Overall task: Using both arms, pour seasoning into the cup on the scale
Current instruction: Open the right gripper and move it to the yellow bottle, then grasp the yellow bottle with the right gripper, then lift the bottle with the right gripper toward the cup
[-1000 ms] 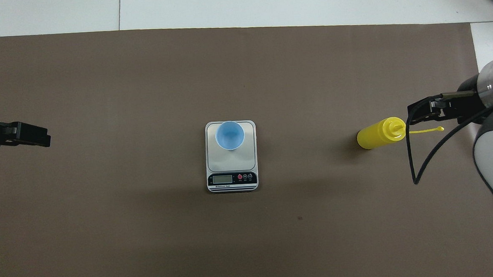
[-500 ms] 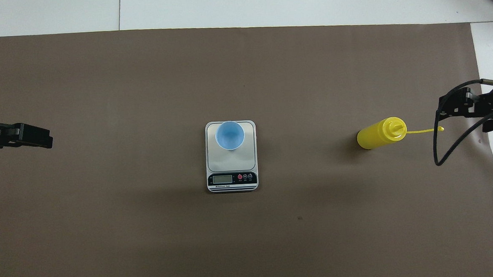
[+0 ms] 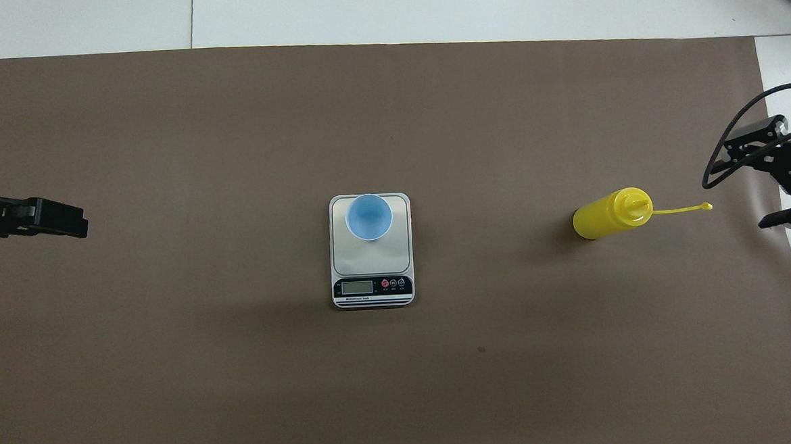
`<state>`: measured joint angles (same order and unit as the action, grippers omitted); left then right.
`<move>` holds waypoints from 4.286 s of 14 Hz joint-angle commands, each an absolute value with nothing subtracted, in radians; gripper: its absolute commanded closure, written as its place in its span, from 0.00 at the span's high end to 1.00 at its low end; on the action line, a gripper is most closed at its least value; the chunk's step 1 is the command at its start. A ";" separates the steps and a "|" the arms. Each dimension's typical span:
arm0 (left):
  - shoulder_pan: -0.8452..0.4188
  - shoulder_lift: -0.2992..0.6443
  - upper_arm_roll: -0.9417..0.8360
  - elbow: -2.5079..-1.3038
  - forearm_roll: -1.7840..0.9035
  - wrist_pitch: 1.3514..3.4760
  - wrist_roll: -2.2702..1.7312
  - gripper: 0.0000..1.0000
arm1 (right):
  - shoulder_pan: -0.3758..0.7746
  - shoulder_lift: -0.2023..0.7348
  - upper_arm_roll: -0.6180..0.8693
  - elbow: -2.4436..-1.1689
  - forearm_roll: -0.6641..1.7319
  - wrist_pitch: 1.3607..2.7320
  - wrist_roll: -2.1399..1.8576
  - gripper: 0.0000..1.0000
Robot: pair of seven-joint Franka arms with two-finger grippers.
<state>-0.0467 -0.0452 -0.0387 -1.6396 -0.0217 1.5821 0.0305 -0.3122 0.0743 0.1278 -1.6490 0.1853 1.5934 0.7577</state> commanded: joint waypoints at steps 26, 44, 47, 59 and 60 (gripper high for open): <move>-0.037 -0.072 -0.037 -1.669 -0.031 1.591 0.032 1.00 | -0.396 0.383 0.106 -1.870 0.687 1.887 0.899 1.00; -0.037 -0.072 -0.035 -1.669 -0.031 1.591 0.032 1.00 | -0.342 0.351 0.107 -1.936 0.762 1.795 0.847 0.00; -0.037 -0.072 -0.037 -1.669 -0.031 1.589 0.032 1.00 | -0.322 0.322 0.107 -1.934 0.759 1.816 0.857 0.00; -0.037 -0.072 -0.035 -1.669 -0.031 1.589 0.032 1.00 | 0.030 0.284 0.104 -1.875 0.698 2.269 1.322 0.00; -0.037 -0.072 -0.037 -1.669 -0.031 1.589 0.032 1.00 | 0.058 0.293 0.106 -1.852 0.640 2.292 1.391 0.00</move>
<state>-0.0456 -0.0452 -0.0332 -1.6396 -0.0217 1.5821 0.0304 0.0197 0.2798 0.1073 -1.8984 0.7061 2.2598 1.2807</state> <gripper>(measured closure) 0.000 0.441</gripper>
